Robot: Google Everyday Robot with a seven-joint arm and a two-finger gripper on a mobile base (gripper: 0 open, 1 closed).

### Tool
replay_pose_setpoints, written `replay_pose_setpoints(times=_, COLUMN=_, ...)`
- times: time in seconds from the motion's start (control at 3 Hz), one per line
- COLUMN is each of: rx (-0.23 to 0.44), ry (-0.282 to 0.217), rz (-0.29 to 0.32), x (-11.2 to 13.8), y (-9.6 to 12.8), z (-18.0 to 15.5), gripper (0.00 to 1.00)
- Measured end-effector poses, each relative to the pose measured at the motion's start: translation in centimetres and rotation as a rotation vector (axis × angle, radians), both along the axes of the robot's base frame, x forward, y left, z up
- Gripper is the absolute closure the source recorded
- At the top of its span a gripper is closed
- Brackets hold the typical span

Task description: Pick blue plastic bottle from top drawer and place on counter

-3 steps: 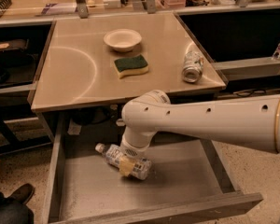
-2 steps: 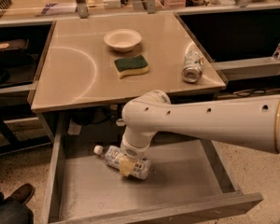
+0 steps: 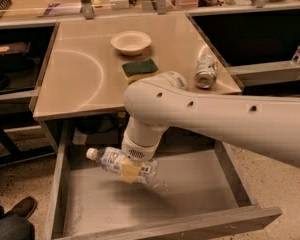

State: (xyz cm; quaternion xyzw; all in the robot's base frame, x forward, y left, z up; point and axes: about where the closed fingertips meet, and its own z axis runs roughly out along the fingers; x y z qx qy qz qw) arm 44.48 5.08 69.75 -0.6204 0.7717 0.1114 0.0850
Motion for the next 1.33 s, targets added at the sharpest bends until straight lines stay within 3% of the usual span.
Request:
replay_pose_setpoints(times=0.67, rx=0.003, ry=-0.049, rz=0.045, x=-3.3, y=1.2, z=11.3, gripper=1.00)
replay_pose_setpoints(times=1.33, rx=0.016, ry=-0.105, rz=0.087, x=-1.7, y=5.2, z=19.5, gripper=1.00)
